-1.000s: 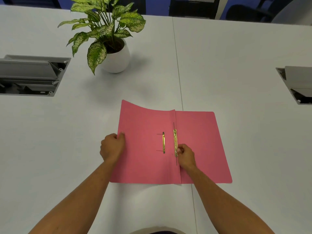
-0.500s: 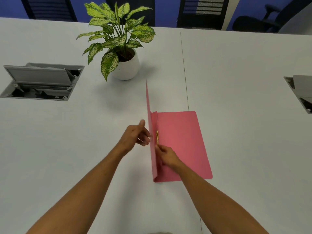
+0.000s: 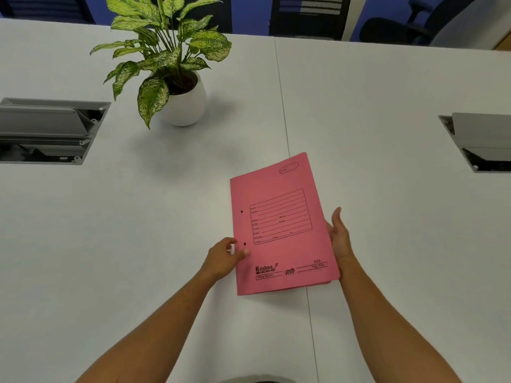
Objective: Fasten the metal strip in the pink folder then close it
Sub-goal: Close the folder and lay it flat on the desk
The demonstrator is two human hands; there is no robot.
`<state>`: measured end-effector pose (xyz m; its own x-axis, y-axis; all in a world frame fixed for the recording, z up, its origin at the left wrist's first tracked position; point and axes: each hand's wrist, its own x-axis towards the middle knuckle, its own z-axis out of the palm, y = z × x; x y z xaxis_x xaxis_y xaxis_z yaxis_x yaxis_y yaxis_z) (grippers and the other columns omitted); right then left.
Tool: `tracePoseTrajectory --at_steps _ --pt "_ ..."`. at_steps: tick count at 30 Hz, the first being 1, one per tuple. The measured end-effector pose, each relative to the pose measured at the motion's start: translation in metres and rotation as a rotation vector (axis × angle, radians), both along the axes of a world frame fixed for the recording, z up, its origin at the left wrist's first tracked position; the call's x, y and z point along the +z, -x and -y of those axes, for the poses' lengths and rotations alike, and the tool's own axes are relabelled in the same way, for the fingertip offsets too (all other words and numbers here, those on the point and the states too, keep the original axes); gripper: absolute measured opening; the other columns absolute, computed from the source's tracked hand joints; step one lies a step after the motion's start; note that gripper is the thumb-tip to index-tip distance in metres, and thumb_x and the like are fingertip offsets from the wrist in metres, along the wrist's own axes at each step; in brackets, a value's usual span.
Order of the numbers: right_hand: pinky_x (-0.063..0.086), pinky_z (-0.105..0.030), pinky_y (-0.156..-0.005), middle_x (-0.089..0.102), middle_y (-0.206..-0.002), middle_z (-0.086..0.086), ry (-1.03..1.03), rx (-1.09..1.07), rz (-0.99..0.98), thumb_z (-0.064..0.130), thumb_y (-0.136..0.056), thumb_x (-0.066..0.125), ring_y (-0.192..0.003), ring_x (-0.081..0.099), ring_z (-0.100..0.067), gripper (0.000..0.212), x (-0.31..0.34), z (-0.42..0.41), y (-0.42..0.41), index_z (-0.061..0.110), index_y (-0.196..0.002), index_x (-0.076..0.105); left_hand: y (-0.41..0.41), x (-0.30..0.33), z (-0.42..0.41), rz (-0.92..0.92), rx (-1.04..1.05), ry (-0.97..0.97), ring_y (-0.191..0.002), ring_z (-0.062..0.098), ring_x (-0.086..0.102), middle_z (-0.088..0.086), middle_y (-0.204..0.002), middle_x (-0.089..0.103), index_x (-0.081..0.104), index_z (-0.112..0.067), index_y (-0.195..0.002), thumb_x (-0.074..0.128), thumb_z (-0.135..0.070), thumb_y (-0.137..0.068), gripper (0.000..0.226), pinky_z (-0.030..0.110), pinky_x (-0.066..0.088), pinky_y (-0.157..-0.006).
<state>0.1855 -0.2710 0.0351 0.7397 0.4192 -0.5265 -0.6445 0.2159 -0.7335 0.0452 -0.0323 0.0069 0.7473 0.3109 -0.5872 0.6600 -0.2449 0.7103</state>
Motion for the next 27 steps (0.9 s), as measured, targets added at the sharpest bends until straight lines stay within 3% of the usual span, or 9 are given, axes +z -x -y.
tracePoseTrajectory --at_steps 2,4,7,9,11,14,17,22,27 --pt "0.057 -0.039 -0.079 0.071 -0.113 -0.010 0.014 -0.012 -0.006 0.061 -0.088 0.049 -0.095 0.068 -0.027 0.057 -0.008 0.020 -0.007 0.020 -0.127 0.060 -0.001 -0.003 0.001 -0.015 0.034 0.010 -0.124 0.029 0.052 0.012 -0.141 0.051 0.045 -0.015 -0.136 0.068 -0.043 -0.083 0.064 0.044 0.044 -0.101" --pt "0.059 -0.040 -0.077 0.072 -0.110 -0.009 0.131 0.058 0.030 0.036 -0.090 0.061 -0.092 0.070 -0.026 0.041 -0.018 0.030 -0.013 0.021 -0.128 0.057 -0.003 -0.004 0.002 -0.021 0.060 0.033 -0.123 0.029 0.053 0.012 -0.139 0.052 0.044 -0.015 -0.136 0.069 -0.041 -0.083 0.065 0.045 0.044 -0.102" --pt "0.058 -0.045 -0.084 0.071 -0.109 -0.012 0.639 0.154 0.185 0.005 -0.086 0.064 -0.090 0.070 -0.027 0.040 -0.034 0.032 -0.011 0.012 -0.125 0.058 -0.007 -0.005 0.004 -0.013 0.129 0.105 -0.116 0.028 0.057 0.012 -0.133 0.056 0.041 -0.015 -0.137 0.071 -0.038 -0.083 0.066 0.046 0.047 -0.100" --pt "0.055 -0.040 -0.085 0.069 -0.110 -0.008 0.799 0.176 0.256 0.005 -0.085 0.061 -0.091 0.067 -0.024 0.037 -0.041 0.025 0.000 0.015 -0.120 0.060 -0.010 -0.007 0.003 -0.014 0.204 0.159 -0.115 0.030 0.058 0.014 -0.131 0.057 0.038 -0.014 -0.139 0.071 -0.034 -0.083 0.068 0.050 0.048 -0.101" --pt "0.049 -0.029 -0.077 0.069 -0.103 -0.002 0.873 0.132 0.323 0.008 -0.082 0.061 -0.085 0.064 -0.019 0.035 -0.046 0.017 0.013 0.017 -0.116 0.061 -0.013 -0.009 0.002 -0.020 0.275 0.204 -0.116 0.034 0.058 0.017 -0.130 0.057 0.036 -0.013 -0.140 0.073 -0.030 -0.082 0.071 0.053 0.046 -0.102" --pt "0.051 -0.027 -0.073 0.068 -0.093 0.002 0.887 0.062 0.401 0.002 -0.075 0.062 -0.080 0.064 -0.015 0.037 -0.049 0.005 0.031 0.018 -0.109 0.064 -0.016 -0.012 0.002 -0.009 0.333 0.244 -0.111 0.033 0.061 0.014 -0.123 0.061 0.039 -0.013 -0.138 0.075 -0.023 -0.081 0.068 0.052 0.047 -0.101" --pt "0.057 -0.037 -0.080 0.070 -0.096 -0.002 0.879 0.020 0.423 -0.001 -0.069 0.064 -0.084 0.065 -0.016 0.041 -0.054 0.000 0.048 0.021 -0.104 0.064 -0.017 -0.012 0.001 0.021 0.323 0.202 -0.098 0.026 0.066 0.006 -0.105 0.068 0.050 -0.015 -0.129 0.075 -0.019 -0.080 0.055 0.046 0.054 -0.092" --pt "0.046 -0.044 -0.104 0.055 -0.128 -0.011 0.930 0.024 0.407 0.001 -0.072 0.072 -0.117 0.053 -0.028 0.065 -0.064 -0.003 0.059 0.010 -0.132 0.049 -0.013 -0.017 0.003 0.059 0.357 0.274 -0.097 0.026 0.066 0.012 -0.116 0.065 0.051 -0.013 -0.121 0.066 -0.010 -0.086 0.038 0.040 0.057 -0.079" --pt "0.047 -0.029 -0.086 0.058 -0.121 -0.005 0.828 -0.047 0.300 0.006 -0.078 0.072 -0.098 0.057 -0.017 0.075 -0.058 -0.003 0.050 0.017 -0.142 0.033 -0.006 -0.020 -0.002 0.103 0.387 0.414 -0.093 0.028 0.070 0.012 -0.109 0.069 0.051 -0.018 -0.116 0.062 -0.006 -0.088 0.032 0.038 0.058 -0.071"
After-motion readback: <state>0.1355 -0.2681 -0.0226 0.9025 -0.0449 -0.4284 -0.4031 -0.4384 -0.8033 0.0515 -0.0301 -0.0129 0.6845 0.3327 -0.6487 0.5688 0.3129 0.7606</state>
